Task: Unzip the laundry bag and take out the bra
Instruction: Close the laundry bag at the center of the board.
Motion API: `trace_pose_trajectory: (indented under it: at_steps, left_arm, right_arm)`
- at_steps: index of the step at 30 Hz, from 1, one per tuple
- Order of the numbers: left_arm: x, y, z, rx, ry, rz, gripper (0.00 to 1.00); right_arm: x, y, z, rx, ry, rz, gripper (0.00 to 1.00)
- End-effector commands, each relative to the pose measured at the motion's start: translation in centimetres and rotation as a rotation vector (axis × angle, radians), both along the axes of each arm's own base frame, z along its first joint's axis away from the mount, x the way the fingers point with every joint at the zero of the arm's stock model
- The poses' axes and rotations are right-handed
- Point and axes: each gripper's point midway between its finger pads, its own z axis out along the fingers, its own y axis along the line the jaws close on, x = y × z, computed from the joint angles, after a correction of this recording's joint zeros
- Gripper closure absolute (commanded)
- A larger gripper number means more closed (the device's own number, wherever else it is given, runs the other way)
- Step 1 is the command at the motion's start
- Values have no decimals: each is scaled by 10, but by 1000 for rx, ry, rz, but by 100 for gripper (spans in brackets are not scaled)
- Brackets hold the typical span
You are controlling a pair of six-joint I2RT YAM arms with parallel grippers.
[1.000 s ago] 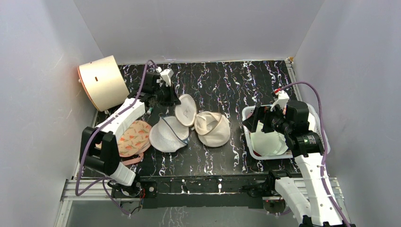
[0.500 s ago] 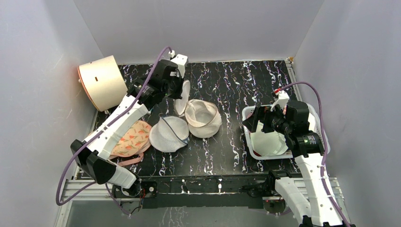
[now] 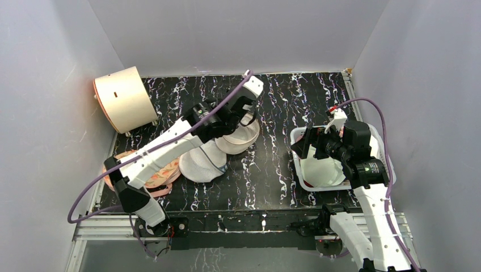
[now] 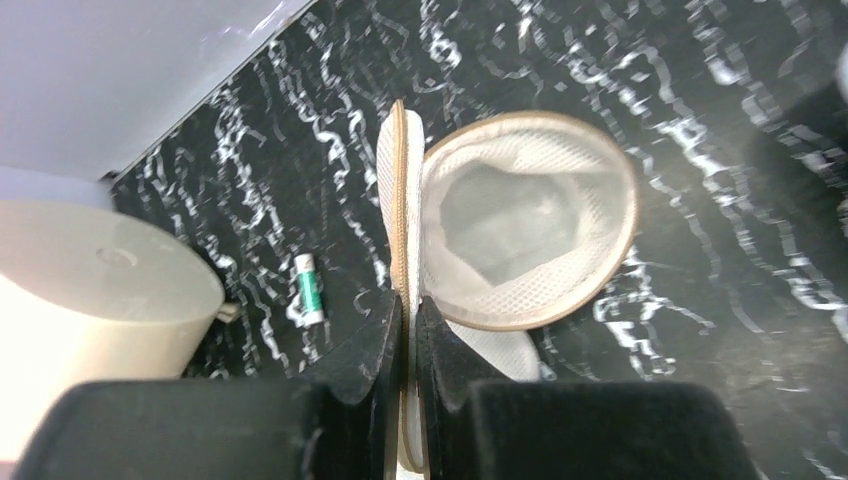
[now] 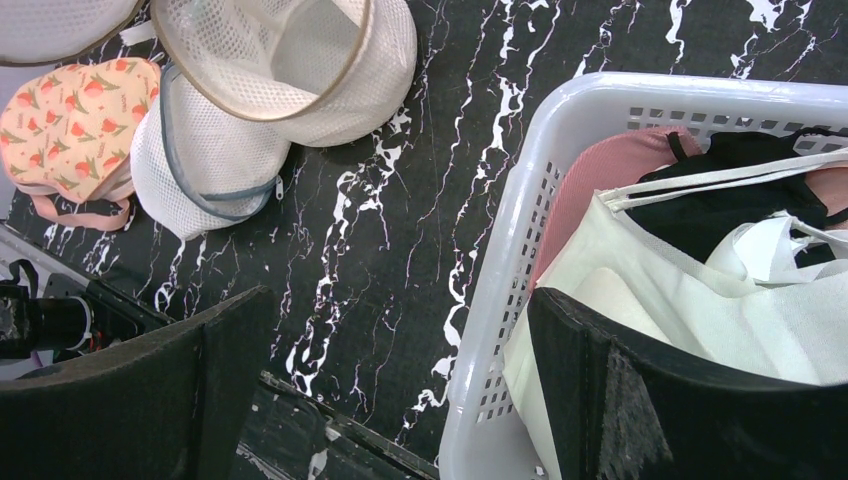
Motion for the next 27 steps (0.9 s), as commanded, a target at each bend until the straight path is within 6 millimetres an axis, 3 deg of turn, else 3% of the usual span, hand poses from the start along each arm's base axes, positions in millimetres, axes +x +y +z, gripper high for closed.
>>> trace_pose_trajectory:
  at_steps: [1, 7, 16, 21, 27]
  left_arm:
    - [11, 31, -16, 205, -55, 96, 100]
    - [13, 10, -54, 184, 7, 59, 100]
    - [11, -50, -121, 41, 199, -14, 95]
    - [13, -70, -164, 35, 276, -27, 94]
    - [15, -87, -198, 23, 327, -44, 92]
  right_arm:
    - [8, 0, 13, 1, -67, -5, 2]
    - [8, -1, 14, 1, -72, -10, 2]
    - [7, -2, 17, 1, -86, -19, 2]
    - [6, -2, 17, 1, -88, -18, 2]
    - [6, -2, 18, 1, -90, -18, 2]
